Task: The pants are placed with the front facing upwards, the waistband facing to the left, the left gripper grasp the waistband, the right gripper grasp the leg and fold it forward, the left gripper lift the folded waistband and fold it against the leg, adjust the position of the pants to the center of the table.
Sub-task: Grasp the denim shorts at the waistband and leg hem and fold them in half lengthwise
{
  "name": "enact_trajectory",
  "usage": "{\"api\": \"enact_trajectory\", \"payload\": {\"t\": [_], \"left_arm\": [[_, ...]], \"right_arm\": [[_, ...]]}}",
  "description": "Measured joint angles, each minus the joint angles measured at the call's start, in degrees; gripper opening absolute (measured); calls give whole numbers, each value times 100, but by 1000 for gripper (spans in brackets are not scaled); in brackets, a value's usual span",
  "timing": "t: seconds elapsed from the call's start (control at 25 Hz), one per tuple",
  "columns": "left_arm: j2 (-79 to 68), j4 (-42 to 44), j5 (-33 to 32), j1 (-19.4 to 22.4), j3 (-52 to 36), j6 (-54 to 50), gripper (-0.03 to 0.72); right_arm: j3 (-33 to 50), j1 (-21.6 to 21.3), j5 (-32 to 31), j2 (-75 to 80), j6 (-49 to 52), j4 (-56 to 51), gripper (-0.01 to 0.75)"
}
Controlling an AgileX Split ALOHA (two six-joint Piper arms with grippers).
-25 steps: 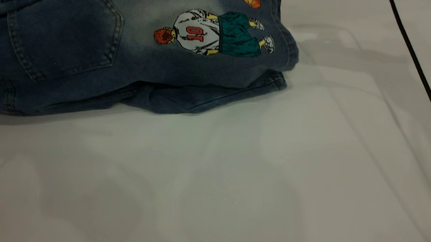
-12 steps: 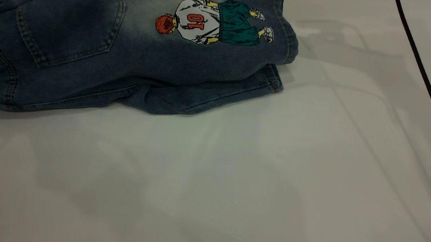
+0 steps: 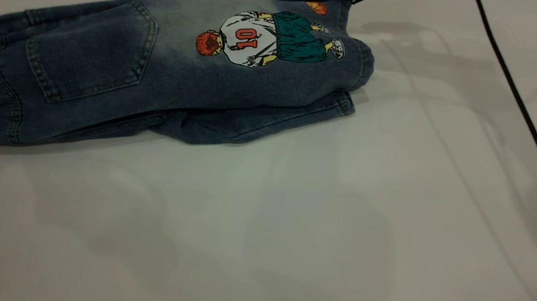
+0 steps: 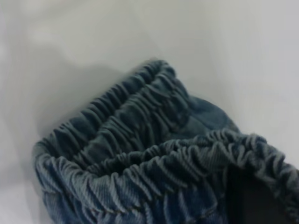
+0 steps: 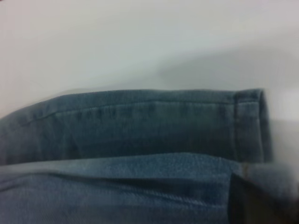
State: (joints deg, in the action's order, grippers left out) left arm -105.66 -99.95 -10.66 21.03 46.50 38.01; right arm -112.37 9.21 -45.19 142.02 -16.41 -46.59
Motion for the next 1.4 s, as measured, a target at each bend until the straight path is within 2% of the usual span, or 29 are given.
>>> {"api": "enact_trajectory", "payload": {"t": [0.52, 0.88, 1.0, 1.16, 1.28, 1.4], "left_arm": [[-406, -4, -327, 6, 418, 792, 111], [-406, -4, -407, 6, 461, 1270, 127], [-406, 3, -412, 6, 461, 1277, 181], [-406, 3, -360, 6, 461, 1484, 346], [-406, 3, -572, 6, 461, 1603, 461], [-406, 3, -796, 6, 461, 1623, 512]], "right_arm": [[-1177, -9, -109, 459, 192, 17, 21], [-1504, -9, -318, 622, 185, 21, 21], [-1504, -9, -364, 622, 229, 62, 21], [-1504, -16, -338, 622, 235, 139, 21], [-1504, -18, -403, 622, 247, 107, 21], [-1504, -12, -491, 622, 247, 94, 21]]}}
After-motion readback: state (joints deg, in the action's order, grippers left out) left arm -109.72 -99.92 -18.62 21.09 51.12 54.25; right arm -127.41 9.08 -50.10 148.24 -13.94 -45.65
